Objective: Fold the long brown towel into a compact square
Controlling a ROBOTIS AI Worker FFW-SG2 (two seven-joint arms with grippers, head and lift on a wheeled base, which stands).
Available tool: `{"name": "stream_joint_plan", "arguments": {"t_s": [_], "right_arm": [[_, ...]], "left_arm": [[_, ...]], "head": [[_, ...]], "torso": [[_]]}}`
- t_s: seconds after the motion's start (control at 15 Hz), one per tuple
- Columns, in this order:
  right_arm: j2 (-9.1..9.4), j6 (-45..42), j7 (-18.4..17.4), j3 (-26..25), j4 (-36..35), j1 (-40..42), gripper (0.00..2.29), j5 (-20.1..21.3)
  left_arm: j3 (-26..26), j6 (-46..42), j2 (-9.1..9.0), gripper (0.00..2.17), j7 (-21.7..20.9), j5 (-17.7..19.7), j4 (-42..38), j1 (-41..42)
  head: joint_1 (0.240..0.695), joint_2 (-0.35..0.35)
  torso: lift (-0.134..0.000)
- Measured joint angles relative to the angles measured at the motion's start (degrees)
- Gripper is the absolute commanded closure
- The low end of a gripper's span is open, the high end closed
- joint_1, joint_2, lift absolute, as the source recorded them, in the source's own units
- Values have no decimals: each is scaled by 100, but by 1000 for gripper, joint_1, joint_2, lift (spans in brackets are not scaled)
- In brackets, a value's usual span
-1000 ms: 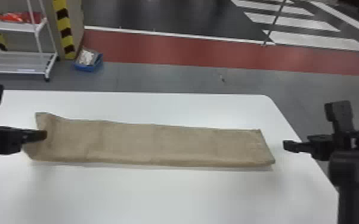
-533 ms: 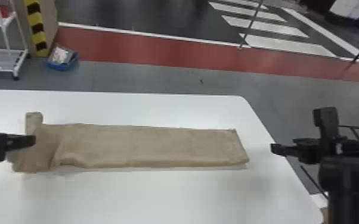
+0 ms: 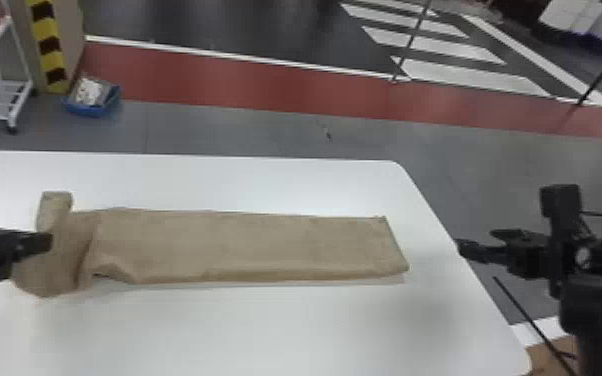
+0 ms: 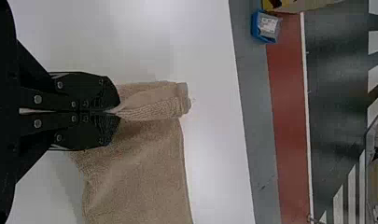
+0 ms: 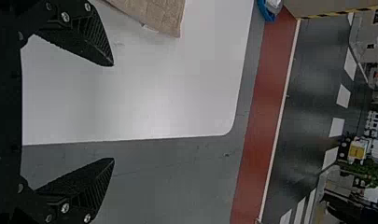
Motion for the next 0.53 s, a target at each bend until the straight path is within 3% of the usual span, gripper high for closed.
{"name": "stream_joint_plan", "arguments": {"t_s": [0.33, 0.53], "right_arm": [[-26, -78, -1, -106, -268, 344, 181, -487], [28, 12, 0, -127, -367, 384, 181, -504]], "left_arm": [[1062, -314, 4, 1737, -581, -12, -261, 151], [1643, -893, 259, 1737, -862, 140, -114, 147]], "head": [[695, -331], [695, -285]], "torso": [[-125], [-125]]}}
